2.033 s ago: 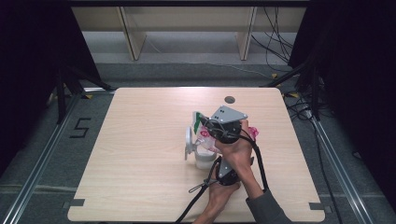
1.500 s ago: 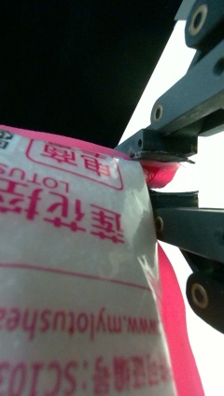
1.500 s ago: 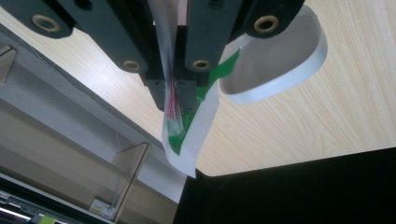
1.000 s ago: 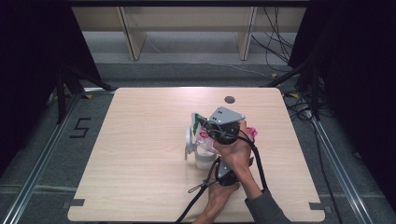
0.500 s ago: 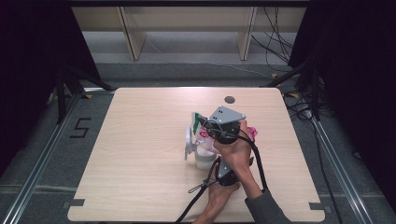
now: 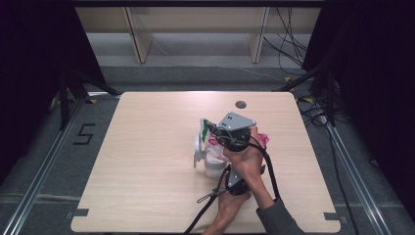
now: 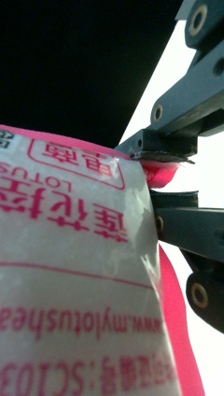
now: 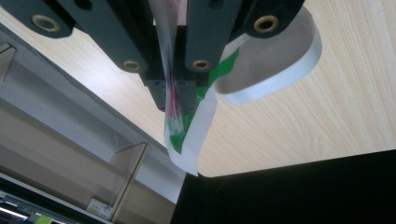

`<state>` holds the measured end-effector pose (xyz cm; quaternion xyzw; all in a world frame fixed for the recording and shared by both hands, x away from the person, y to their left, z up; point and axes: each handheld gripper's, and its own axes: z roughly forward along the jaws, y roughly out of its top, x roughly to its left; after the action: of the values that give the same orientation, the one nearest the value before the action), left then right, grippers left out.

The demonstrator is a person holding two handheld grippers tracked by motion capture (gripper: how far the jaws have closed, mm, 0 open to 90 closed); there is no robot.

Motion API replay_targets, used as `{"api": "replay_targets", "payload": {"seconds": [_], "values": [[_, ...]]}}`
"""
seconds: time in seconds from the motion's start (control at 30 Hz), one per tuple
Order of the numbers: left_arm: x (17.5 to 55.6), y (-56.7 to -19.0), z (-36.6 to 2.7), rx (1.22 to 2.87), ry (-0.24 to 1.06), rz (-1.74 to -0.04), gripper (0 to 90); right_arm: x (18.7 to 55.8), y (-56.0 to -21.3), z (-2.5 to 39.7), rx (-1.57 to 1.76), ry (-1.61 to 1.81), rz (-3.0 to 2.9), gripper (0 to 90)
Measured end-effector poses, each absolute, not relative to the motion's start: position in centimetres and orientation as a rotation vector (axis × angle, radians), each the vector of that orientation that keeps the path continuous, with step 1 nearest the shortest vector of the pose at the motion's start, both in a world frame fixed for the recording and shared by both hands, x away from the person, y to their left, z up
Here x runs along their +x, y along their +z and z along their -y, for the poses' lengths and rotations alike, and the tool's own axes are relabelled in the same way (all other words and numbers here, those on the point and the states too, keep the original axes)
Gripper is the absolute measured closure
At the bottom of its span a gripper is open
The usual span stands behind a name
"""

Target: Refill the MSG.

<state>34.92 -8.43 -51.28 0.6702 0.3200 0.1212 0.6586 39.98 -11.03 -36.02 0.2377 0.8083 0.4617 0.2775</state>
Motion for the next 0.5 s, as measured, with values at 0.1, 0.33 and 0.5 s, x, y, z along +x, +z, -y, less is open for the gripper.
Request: {"api": "replay_targets", "payload": {"seconds": [0.1,0.33,0.5], "values": [[34.87,-51.12,8.30,1.521,0.282,-0.719,76.5,39.86,-35.71,11.06,0.617,1.250,-2.156,89.9],[34.82,-51.15,8.33,1.512,0.275,-0.724,76.4,39.82,-35.82,10.90,0.621,1.241,-2.161,89.9],[34.74,-51.11,8.28,1.519,0.269,-0.722,76.4,39.89,-35.88,10.97,0.632,1.235,-2.160,89.9]]}}
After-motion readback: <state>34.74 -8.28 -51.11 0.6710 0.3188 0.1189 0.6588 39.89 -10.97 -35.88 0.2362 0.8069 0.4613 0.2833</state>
